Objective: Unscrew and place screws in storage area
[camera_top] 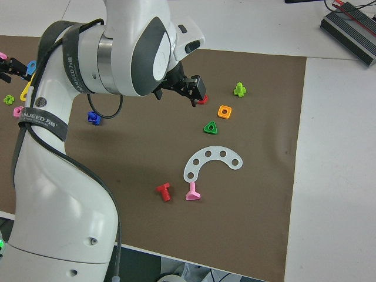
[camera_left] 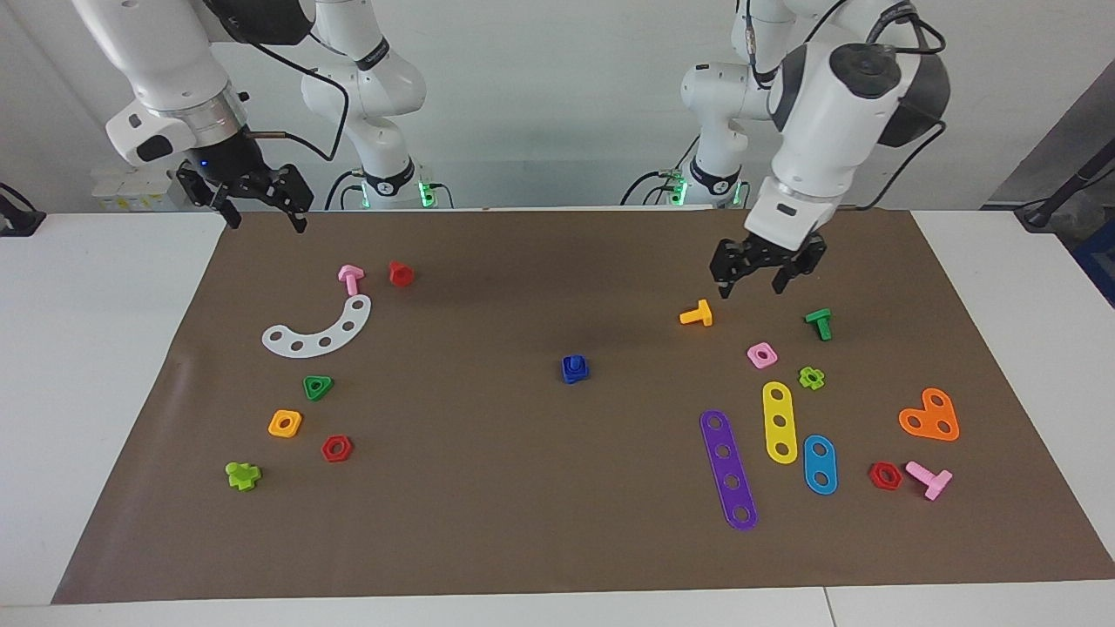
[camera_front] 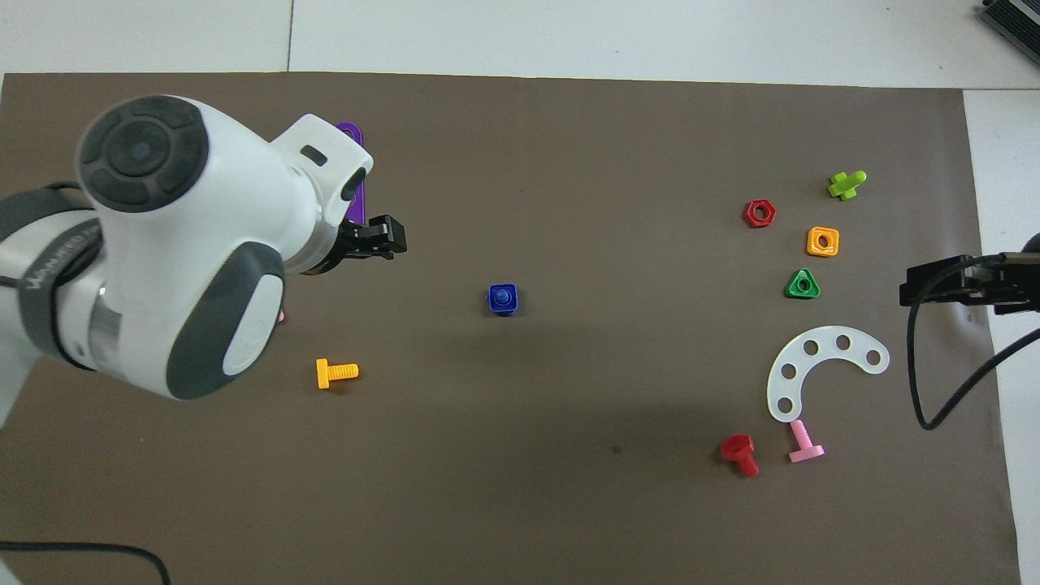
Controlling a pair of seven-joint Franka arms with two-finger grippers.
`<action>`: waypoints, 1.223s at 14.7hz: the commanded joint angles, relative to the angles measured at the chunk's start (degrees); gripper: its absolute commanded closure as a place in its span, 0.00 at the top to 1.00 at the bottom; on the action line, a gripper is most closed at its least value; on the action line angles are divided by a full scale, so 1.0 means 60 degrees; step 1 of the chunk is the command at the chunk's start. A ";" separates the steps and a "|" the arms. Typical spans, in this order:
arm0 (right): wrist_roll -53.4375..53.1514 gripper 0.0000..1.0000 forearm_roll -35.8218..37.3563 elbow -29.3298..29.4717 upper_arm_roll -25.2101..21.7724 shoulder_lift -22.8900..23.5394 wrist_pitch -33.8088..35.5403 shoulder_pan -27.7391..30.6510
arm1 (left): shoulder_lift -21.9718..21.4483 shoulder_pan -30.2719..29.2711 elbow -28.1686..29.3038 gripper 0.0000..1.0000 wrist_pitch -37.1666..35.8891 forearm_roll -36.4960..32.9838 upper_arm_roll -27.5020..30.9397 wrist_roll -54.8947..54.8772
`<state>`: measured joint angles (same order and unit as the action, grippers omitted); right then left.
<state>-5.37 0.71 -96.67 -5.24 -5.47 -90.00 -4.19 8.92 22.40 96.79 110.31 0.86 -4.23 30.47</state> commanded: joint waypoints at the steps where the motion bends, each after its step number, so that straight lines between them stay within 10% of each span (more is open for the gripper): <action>1: 0.0148 1.00 -0.0015 -0.0192 0.0024 -0.0172 -0.0058 0.0040 | 0.0722 0.0731 0.0070 0.90 0.0743 -0.0010 0.0177 0.0776; 5: 0.0148 1.00 -0.0015 -0.0178 0.0024 -0.0172 -0.0058 0.0040 | 0.2364 0.1612 -0.0354 0.90 0.1799 -0.0317 0.0221 0.1818; 18: 0.0148 1.00 -0.0015 -0.0178 0.0024 -0.0172 -0.0044 0.0040 | 0.3114 0.2111 -0.0004 0.93 0.3515 -0.0670 0.0207 0.2070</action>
<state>-5.37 0.71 -96.67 -5.24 -5.47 -90.00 -4.19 27.01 33.65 96.23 129.55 -1.68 -3.98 41.81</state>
